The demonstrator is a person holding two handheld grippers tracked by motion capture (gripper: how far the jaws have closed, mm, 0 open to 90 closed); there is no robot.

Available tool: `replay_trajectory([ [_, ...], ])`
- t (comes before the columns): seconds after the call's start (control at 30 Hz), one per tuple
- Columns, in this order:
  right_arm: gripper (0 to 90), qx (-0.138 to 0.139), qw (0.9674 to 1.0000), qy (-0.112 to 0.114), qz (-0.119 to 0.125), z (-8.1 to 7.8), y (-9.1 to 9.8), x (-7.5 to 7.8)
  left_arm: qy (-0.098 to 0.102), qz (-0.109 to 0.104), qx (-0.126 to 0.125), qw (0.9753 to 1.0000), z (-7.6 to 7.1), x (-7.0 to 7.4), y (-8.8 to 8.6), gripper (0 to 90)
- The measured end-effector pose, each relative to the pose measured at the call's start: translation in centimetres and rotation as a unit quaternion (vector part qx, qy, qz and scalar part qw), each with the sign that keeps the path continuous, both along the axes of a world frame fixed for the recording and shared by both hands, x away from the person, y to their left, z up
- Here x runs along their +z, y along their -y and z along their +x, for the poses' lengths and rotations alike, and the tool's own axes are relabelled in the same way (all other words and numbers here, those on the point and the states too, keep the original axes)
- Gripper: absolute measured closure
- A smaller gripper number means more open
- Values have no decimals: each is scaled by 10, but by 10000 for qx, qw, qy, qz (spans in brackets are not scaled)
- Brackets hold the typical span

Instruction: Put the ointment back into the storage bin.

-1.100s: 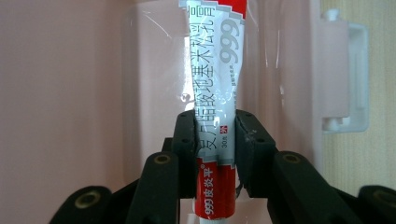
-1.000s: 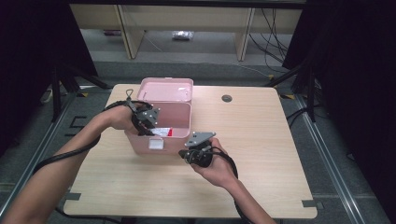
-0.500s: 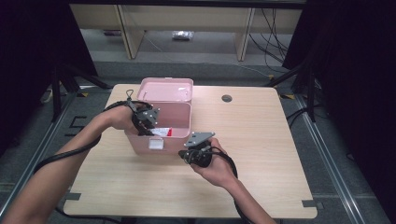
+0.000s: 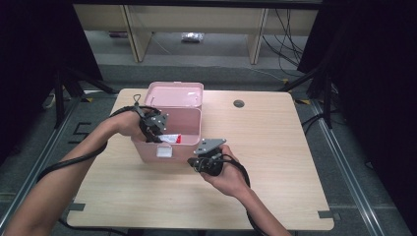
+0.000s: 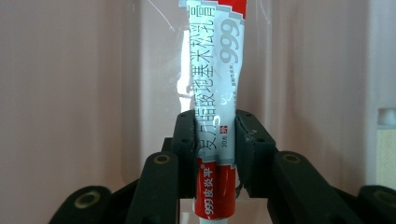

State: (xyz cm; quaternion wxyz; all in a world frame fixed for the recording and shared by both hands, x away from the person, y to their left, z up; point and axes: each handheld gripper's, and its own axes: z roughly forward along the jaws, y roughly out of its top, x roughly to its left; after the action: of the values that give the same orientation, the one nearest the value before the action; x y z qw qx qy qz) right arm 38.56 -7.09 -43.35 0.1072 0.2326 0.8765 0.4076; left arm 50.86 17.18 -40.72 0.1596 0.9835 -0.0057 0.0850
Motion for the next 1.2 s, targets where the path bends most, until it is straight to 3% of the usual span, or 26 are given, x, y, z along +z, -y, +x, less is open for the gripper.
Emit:
replay_trajectory([
  [0.9, 887, -12, 10000, -3, -9, 0, 1, 0, 4, -4, 9, 10000, 3, -4, 2, 712],
  [1.13, 887, -12, 10000, -5, -7, 0, 0, 1, 63, 114, -85, 9999, 6, -3, 2, 712],
  [1.2, 887, -25, 10000, -2, -1, 0, 0, 1, 30, 41, -8, 10000, 5, -4, 2, 712],
])
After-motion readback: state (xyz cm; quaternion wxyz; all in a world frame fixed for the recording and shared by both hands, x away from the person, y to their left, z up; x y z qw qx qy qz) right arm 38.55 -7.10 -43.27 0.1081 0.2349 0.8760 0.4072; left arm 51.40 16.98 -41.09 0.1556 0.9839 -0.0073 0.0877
